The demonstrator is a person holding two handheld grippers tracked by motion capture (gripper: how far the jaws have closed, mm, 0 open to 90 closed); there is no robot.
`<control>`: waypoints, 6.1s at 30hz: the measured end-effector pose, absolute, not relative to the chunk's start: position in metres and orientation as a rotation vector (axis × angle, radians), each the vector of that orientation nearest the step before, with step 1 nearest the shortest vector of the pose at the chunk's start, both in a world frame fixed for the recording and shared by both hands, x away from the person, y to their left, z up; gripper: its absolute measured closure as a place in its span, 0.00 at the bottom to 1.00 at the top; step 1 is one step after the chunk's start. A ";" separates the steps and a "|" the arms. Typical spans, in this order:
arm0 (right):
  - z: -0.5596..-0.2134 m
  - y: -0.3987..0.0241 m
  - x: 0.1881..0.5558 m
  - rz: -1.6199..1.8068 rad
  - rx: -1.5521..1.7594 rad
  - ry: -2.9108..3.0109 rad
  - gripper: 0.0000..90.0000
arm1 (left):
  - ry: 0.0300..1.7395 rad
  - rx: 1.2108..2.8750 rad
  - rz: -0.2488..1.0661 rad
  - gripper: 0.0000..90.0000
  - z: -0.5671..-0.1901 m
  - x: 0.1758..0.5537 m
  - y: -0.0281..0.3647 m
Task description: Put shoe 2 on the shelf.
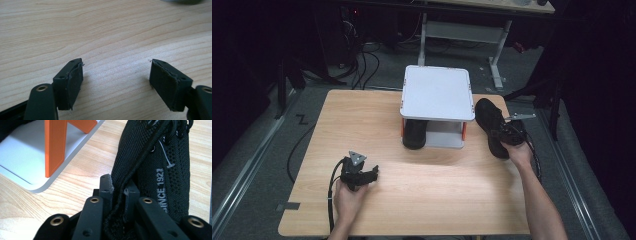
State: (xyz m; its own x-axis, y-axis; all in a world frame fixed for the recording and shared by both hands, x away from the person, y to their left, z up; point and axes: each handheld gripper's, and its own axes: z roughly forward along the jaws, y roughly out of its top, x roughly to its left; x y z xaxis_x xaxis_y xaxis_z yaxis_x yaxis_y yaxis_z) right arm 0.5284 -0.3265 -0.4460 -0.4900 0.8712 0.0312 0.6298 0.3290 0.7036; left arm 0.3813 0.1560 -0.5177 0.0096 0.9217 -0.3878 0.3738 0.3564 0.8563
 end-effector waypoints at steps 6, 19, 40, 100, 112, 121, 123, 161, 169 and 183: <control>-0.445 -0.324 0.526 0.925 1.299 2.236 0.93 | 1.563 1.204 0.645 0.30 -0.518 0.382 0.156; -0.431 -0.318 0.506 0.904 1.201 2.196 0.97 | 1.586 1.208 0.653 0.18 -0.518 0.385 0.152; -0.411 -0.314 0.450 0.932 1.092 2.182 0.98 | 1.563 1.213 0.570 0.24 -0.505 0.388 0.144; -0.412 -0.237 0.325 0.971 0.730 2.386 0.97 | 1.341 1.152 0.489 0.22 -0.348 0.475 0.081; -0.407 -0.202 0.353 0.968 0.703 2.414 0.97 | 1.381 1.185 0.528 0.27 -0.354 0.498 0.067; -0.403 -0.183 0.374 0.947 0.751 2.413 0.97 | 1.384 1.171 0.524 0.33 -0.357 0.504 0.066; -0.404 -0.180 0.380 0.931 0.763 2.413 0.97 | 1.383 1.168 0.521 0.33 -0.358 0.505 0.065; -0.426 -0.135 0.472 0.826 1.075 2.327 0.97 | 1.364 1.188 0.480 0.42 -0.358 0.508 0.061; -0.426 -0.132 0.485 0.800 1.066 2.321 0.96 | 1.368 1.189 0.472 0.41 -0.357 0.508 0.062; -0.420 -0.137 0.476 0.865 1.002 2.272 0.66 | 1.371 1.186 0.477 0.42 -0.358 0.508 0.061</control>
State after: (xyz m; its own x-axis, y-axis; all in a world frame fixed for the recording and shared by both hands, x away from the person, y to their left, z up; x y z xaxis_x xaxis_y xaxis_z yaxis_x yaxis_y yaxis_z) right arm 0.4764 -0.1372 -0.4199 -0.5999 0.7775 -0.1886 0.4554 0.5257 0.7185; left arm 0.5079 0.0615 -0.3577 0.2209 0.8437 -0.4893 0.3584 0.3963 0.8453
